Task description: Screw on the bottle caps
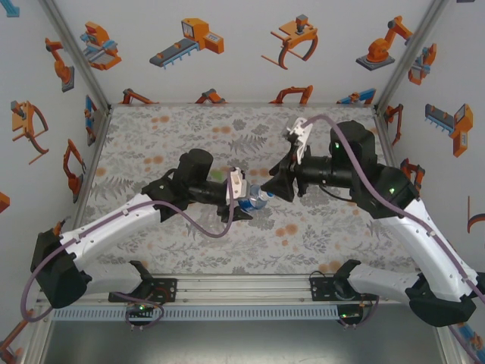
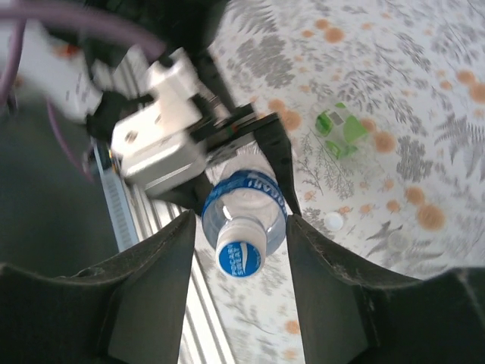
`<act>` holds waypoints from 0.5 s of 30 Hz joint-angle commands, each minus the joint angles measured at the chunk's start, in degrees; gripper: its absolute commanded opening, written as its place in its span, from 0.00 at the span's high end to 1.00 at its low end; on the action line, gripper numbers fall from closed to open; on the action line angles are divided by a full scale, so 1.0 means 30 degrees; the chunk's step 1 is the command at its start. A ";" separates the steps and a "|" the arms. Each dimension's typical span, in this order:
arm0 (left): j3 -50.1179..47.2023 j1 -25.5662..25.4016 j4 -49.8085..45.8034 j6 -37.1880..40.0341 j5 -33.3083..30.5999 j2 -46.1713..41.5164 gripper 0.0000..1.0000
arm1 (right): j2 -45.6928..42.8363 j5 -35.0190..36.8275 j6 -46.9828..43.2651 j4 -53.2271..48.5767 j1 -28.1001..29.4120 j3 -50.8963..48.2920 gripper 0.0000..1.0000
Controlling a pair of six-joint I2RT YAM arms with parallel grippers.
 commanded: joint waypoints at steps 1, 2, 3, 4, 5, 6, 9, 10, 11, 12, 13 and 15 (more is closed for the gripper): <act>0.0592 -0.0083 -0.0804 0.0456 0.1121 -0.0424 1.00 | -0.0298 -0.3829 -0.7157 -0.1795 -0.0010 0.0489 0.49; 0.0590 -0.0077 -0.0811 0.0434 0.1191 -0.0451 1.00 | -0.0377 -0.3836 -0.7814 -0.1970 -0.0019 0.0398 0.49; 0.0564 -0.0084 -0.0829 0.0441 0.1247 -0.0490 1.00 | -0.0428 -0.3779 -0.8288 -0.2033 -0.0010 0.0291 0.48; 0.0581 -0.0077 -0.0852 0.0431 0.1289 -0.0536 1.00 | -0.0487 -0.3922 -0.8972 -0.2191 -0.0010 0.0151 0.48; 0.0571 -0.0081 -0.0848 0.0399 0.1332 -0.0530 1.00 | -0.0550 -0.4236 -0.9706 -0.2398 -0.0010 -0.0038 0.48; 0.0562 -0.0077 -0.0871 0.0369 0.1330 -0.0539 1.00 | -0.0634 -0.4453 -1.0294 -0.2468 -0.0012 -0.0234 0.48; 0.0546 -0.0082 -0.0939 0.0404 0.1324 -0.0560 1.00 | -0.0940 -0.4224 -1.0705 -0.1922 0.0019 -0.1133 0.49; 0.0543 -0.0077 -0.0956 0.0412 0.1324 -0.0535 1.00 | -0.1035 -0.4019 -1.0709 -0.1706 0.0016 -0.1411 0.50; 0.0557 -0.0103 -0.0983 0.0415 0.1348 -0.0515 1.00 | -0.1107 -0.3810 -1.0723 -0.1504 0.0019 -0.1650 0.50; 0.0557 -0.0105 -0.0980 0.0416 0.1371 -0.0537 1.00 | -0.1161 -0.3686 -1.0709 -0.1397 0.0017 -0.1810 0.51; 0.0557 -0.0106 -0.0986 0.0399 0.1375 -0.0538 1.00 | -0.1170 -0.3587 -1.0709 -0.1330 0.0019 -0.1978 0.51; 0.0543 -0.0120 -0.0996 0.0421 0.1418 -0.0505 1.00 | -0.1133 -0.3493 -1.0709 -0.1198 0.0019 -0.2129 0.50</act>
